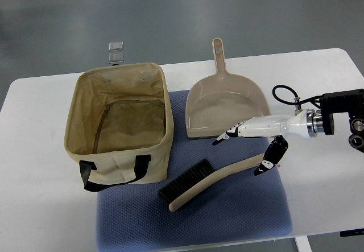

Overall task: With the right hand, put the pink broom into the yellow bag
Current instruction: 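Reach the right hand down toward the beige brush handle, then close the right hand fingers around the brush handle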

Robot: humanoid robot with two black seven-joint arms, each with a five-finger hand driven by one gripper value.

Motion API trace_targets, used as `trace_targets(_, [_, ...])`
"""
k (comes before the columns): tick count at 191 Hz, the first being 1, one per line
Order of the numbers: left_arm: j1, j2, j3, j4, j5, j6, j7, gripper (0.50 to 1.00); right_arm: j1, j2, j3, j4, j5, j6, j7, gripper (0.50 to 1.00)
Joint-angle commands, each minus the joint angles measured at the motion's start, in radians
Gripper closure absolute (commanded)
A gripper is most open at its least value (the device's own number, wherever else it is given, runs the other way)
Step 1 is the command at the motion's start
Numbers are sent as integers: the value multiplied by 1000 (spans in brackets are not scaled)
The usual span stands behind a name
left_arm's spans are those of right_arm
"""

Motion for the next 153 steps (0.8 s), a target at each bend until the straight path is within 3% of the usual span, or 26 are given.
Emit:
trace_targets(1, [0, 0, 0, 0, 0, 0, 0, 500, -14, 22, -2, -3, -15, -34, -3, 574])
trace_targets(89, [0, 0, 0, 0, 0, 0, 2, 500, -139, 56, -5, -30, -36, -225, -46, 597])
trace_targets(153, [0, 0, 0, 0, 0, 0, 0, 500, -195, 65, -7, -32, -75, -289, -46, 697])
